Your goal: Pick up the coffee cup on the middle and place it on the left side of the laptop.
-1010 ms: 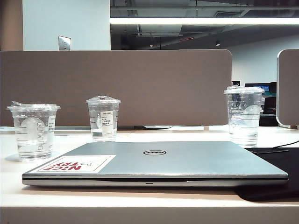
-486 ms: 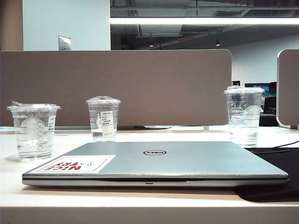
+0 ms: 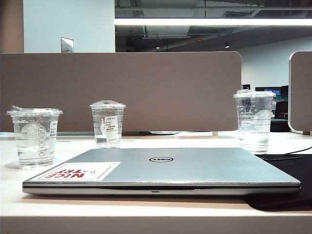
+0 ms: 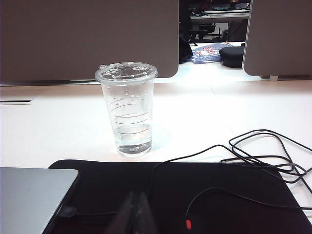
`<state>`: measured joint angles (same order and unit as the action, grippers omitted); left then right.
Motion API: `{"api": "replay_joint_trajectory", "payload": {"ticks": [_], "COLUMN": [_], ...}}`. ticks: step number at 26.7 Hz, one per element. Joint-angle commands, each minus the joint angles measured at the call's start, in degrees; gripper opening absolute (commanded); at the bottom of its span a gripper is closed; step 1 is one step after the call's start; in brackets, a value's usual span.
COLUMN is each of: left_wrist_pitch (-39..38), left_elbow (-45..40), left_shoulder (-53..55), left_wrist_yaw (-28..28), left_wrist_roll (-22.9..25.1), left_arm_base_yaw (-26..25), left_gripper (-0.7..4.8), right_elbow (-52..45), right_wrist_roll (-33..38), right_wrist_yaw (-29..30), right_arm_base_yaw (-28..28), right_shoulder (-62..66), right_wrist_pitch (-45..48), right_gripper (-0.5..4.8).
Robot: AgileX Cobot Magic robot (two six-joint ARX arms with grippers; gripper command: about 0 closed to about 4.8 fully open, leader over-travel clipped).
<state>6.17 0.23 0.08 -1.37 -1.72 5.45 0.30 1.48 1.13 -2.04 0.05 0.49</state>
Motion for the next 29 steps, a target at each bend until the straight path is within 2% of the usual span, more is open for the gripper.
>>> {"api": "replay_joint_trajectory", "payload": {"ticks": [1,5,18,24,29], "left_wrist_pitch": [0.63,0.07,-0.11,-0.04,-0.07], "left_elbow": [0.2,0.2,0.2,0.2,0.2], "left_shoulder": [-0.02,-0.02,-0.02,-0.02,-0.02], "left_wrist_yaw": [-3.02,-5.44,-5.2,-3.85,-3.8], "left_wrist_roll": [1.22,3.41,2.73,0.15,0.2], "left_arm_base_yaw": [-0.72,-0.7,-2.27,-3.76,-4.13], "left_gripper": [-0.05,-0.05,-0.05,-0.05,-0.05], "right_elbow": [-0.22,-0.22,-0.22,-0.22,-0.22], "right_wrist_roll": [0.0,0.0,0.0,0.0,0.0], "right_wrist_yaw": [0.09,0.09,0.09,0.09,0.09], "right_arm_base_yaw": [-0.04,-0.04,-0.04,-0.04,-0.02], "right_shoulder": [-0.09,-0.09,-0.09,-0.09,-0.09], "right_wrist_pitch": [0.85,0.83,0.83,0.83,0.83], "right_gripper": [-0.05,-0.05,-0.05,-0.05,-0.05]}}
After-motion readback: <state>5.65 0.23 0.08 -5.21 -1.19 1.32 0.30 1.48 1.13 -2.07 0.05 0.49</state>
